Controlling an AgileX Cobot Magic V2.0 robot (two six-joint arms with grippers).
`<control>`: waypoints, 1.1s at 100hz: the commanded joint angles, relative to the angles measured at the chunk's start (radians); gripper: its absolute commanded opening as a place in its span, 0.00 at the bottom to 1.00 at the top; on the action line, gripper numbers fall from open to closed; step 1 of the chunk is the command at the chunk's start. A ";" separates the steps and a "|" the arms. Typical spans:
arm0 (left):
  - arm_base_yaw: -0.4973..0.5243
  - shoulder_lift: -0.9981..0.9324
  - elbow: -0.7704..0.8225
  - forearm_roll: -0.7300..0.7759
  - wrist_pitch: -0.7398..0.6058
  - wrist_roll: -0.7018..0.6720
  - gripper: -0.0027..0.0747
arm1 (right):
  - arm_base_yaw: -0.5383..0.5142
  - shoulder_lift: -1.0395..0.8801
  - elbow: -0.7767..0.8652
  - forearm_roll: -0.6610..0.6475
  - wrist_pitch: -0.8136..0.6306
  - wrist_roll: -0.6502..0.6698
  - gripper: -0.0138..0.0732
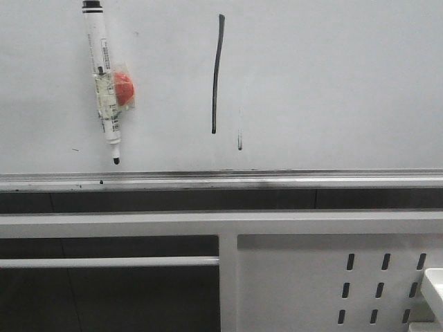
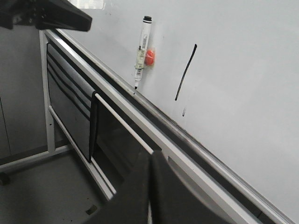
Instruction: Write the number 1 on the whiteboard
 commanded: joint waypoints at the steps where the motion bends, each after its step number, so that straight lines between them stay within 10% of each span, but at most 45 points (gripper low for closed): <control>1: 0.002 -0.113 -0.040 -0.029 0.034 -0.017 0.01 | 0.000 0.023 -0.022 0.000 -0.073 0.000 0.08; 56: 0.009 -0.478 -0.037 0.102 0.359 0.003 0.01 | 0.000 0.023 -0.022 0.000 -0.073 0.000 0.08; 110: 0.638 -0.664 0.093 -0.102 0.238 -0.007 0.01 | 0.000 0.023 -0.022 0.000 -0.073 0.000 0.08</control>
